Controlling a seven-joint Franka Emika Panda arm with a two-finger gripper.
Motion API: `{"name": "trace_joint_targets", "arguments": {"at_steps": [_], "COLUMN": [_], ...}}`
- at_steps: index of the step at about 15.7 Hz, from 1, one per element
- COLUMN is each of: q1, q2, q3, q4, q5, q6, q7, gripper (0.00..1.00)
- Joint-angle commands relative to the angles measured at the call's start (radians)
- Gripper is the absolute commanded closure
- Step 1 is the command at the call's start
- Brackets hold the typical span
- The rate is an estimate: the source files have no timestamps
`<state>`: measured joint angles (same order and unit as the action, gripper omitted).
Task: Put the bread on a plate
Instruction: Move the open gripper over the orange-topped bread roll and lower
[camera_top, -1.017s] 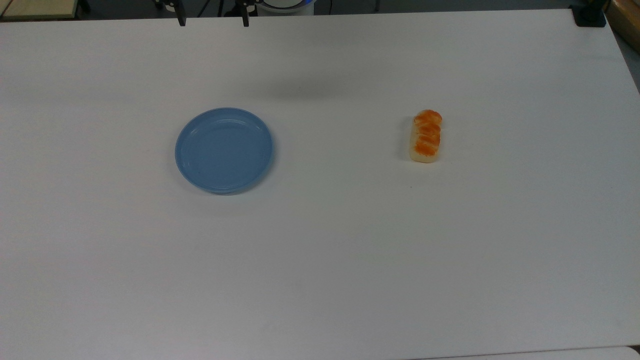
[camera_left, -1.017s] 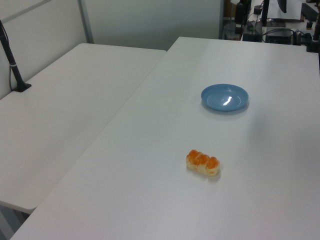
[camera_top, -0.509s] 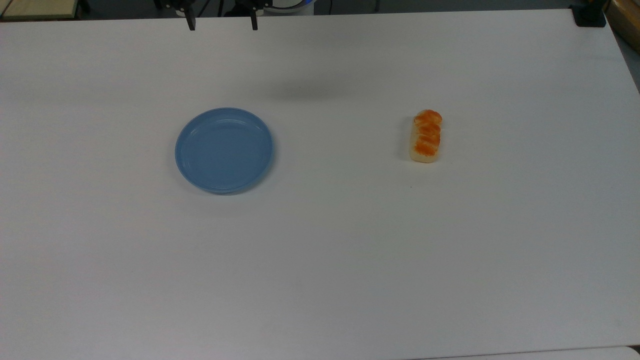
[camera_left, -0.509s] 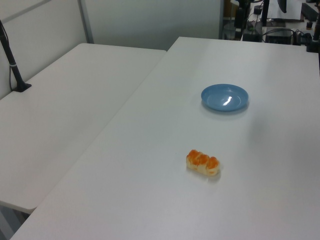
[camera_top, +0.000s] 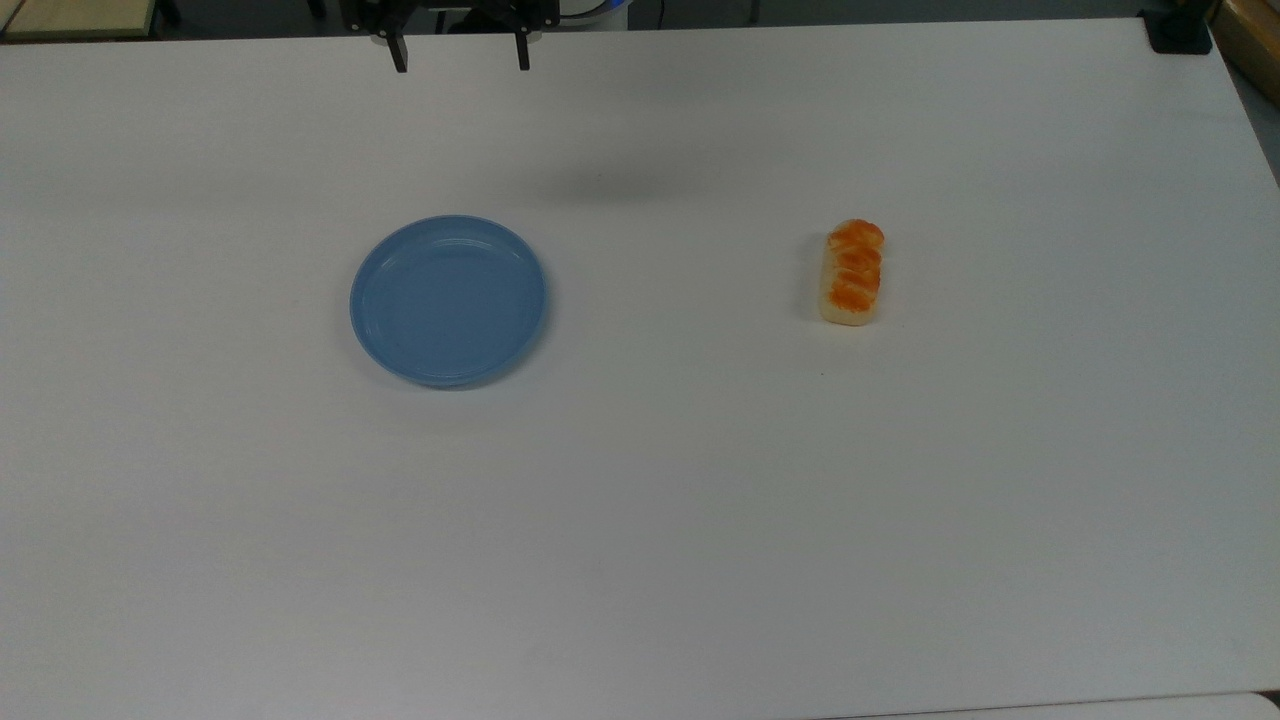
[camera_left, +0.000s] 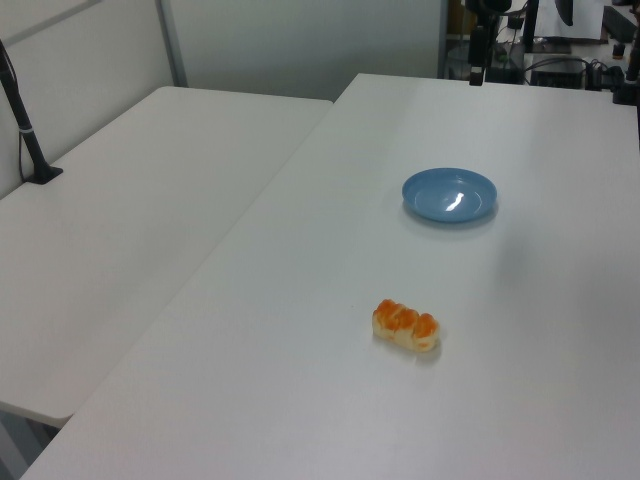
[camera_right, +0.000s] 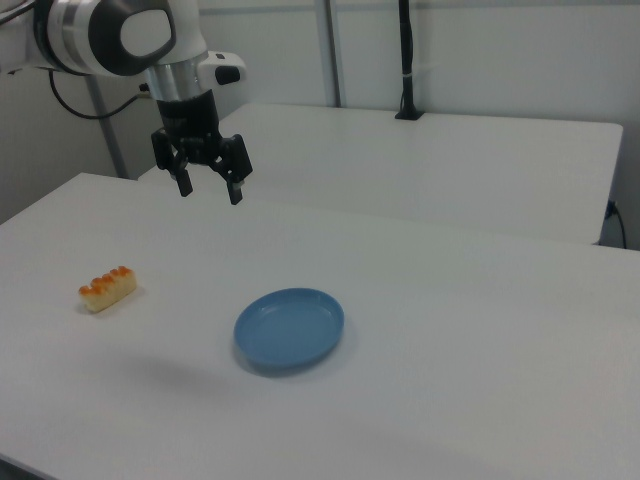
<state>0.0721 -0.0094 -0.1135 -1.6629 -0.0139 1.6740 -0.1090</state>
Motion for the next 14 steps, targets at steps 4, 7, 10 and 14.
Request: {"name": "trace_joint_targets", "arguments": {"at_steps": [4,7,10,14], "q1": [0.025,0.046,0.071,0.080], "q2": [-0.009,0.002,0.017,0.069], "q3": [0.072,0.095,0.133,0.264], "q4": [-0.096,-0.153,-0.218,-0.276], "q5": [0.052,0.084,0.175,0.175], "q6": [0.029,0.128,0.303,0.461], "q7": [0.113,0.190,0.284,0.419], "gripper": [0.00,0.00,0.00,0.00]}}
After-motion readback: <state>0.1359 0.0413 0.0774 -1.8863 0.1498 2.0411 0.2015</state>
